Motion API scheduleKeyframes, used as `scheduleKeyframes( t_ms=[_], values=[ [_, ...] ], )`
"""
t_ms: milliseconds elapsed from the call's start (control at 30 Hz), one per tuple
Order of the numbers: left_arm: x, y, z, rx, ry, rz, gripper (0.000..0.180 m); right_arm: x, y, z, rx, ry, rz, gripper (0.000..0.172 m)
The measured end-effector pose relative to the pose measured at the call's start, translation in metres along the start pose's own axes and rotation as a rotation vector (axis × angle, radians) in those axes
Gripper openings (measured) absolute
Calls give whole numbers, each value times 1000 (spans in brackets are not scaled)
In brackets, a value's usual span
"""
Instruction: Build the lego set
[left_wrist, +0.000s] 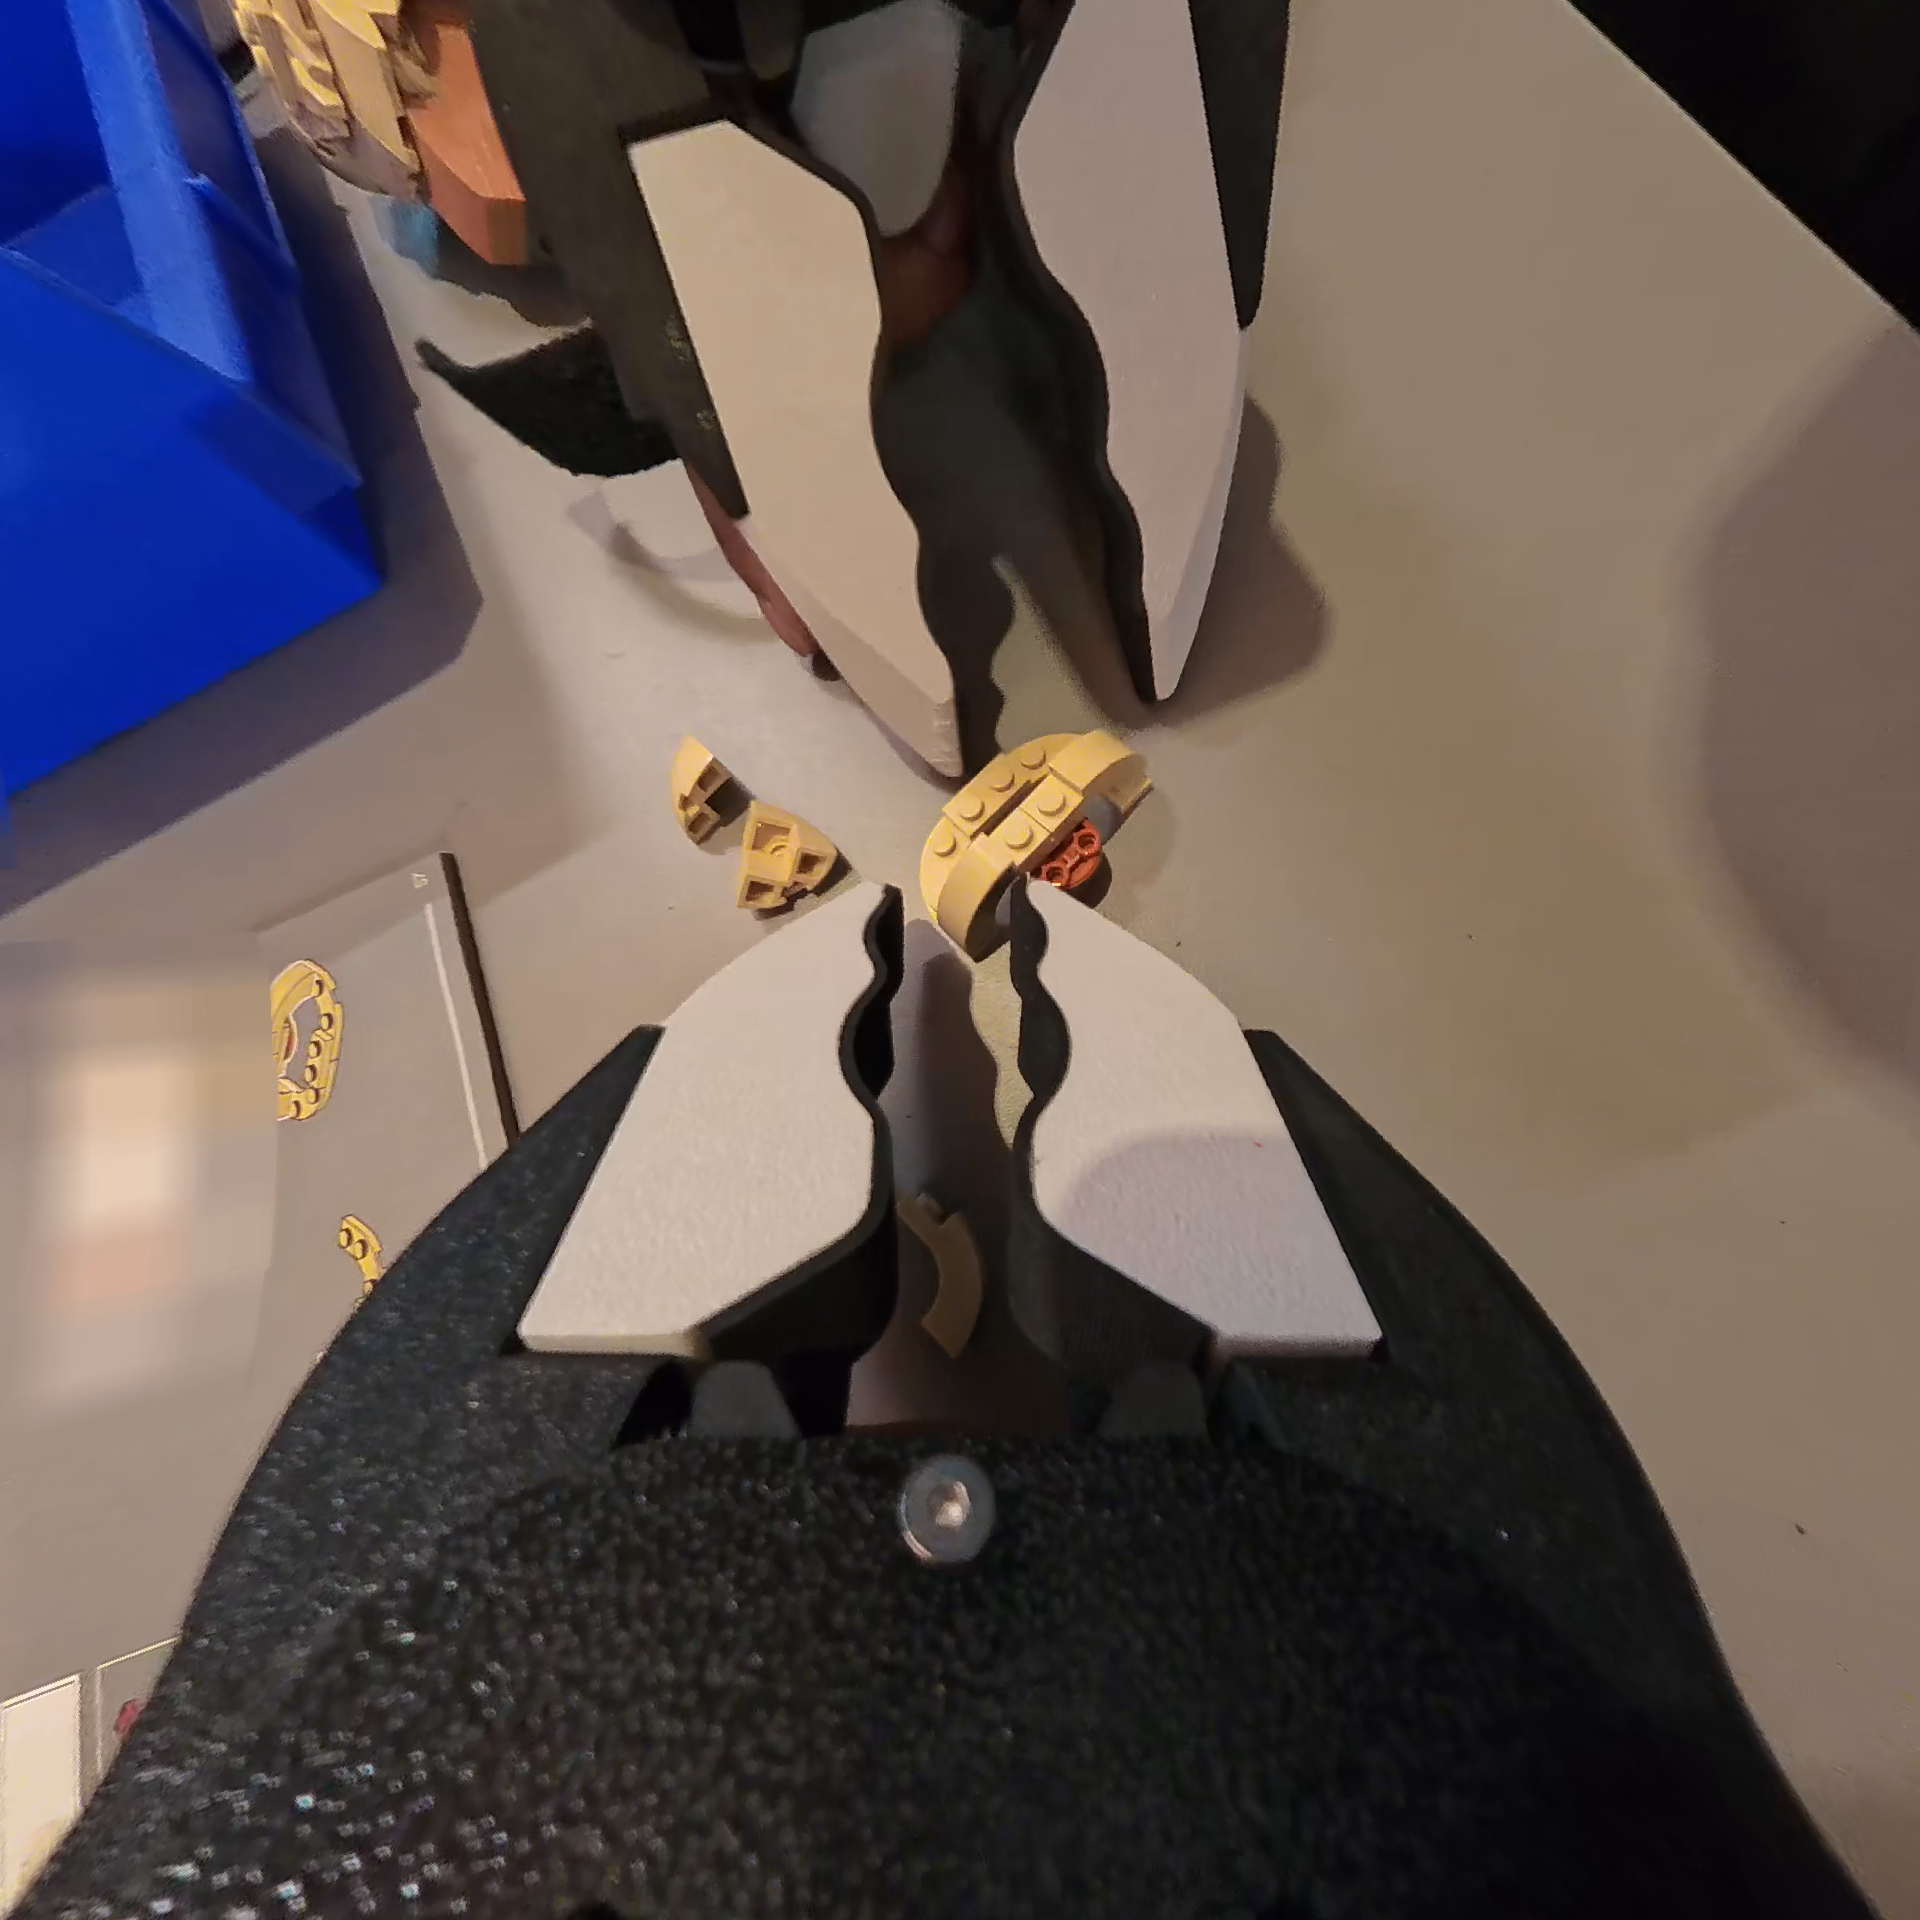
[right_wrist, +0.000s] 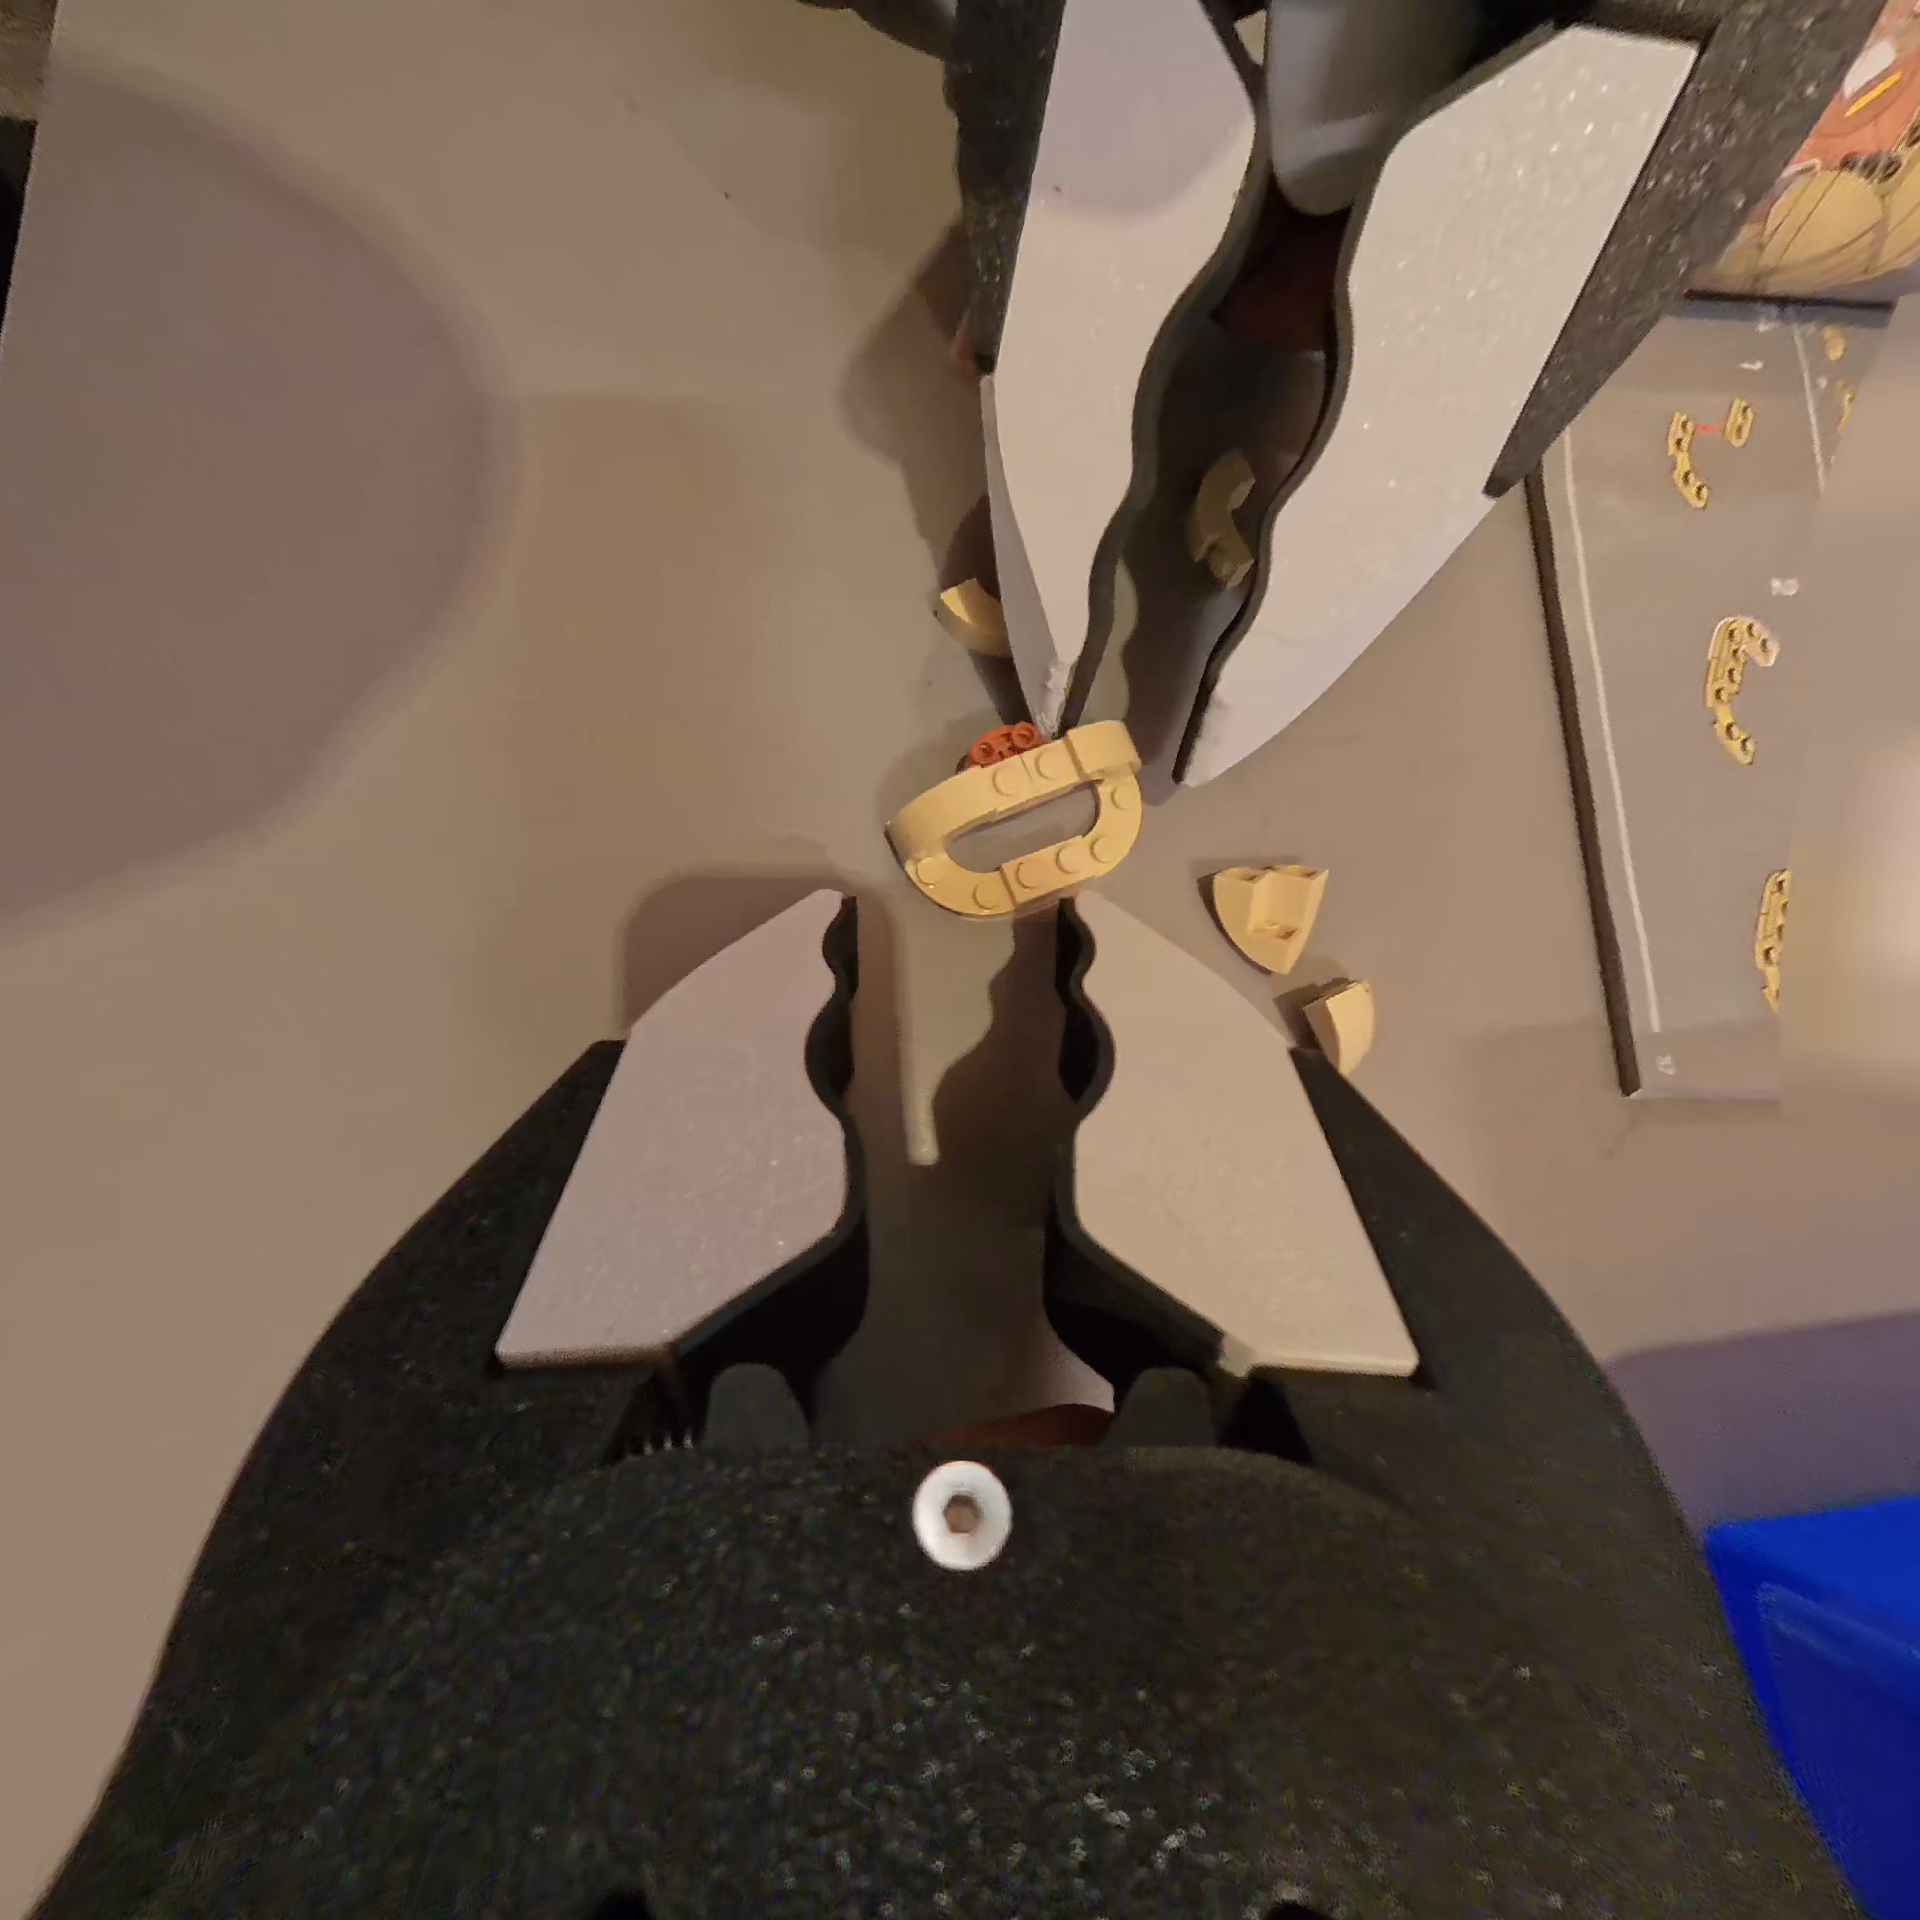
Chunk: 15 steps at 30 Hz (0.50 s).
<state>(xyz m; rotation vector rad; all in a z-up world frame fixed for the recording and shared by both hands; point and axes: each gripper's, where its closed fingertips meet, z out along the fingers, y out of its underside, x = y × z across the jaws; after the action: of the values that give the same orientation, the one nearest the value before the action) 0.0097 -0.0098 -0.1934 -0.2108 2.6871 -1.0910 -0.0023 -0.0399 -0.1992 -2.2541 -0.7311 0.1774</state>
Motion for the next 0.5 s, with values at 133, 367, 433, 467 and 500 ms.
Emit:
scheduleKeyframes(
  t_ms=[133,367,433,467,500],
  values=[
    [1,0,0,0,2,-1,19,3,-1,-2,29,-18,-78,43],
    [1,0,0,3,7,-1,19,7,-2,2,36,-126,-155,53],
    [1,1,0,1,8,-1,19,8,-3,3,36,-136,-162,56],
    [2,1,0,1,8,-2,19,11,-4,4,35,-132,-155,56],
    [2,1,0,1,8,-3,19,14,-4,5,33,-127,-147,55]
  ],
)
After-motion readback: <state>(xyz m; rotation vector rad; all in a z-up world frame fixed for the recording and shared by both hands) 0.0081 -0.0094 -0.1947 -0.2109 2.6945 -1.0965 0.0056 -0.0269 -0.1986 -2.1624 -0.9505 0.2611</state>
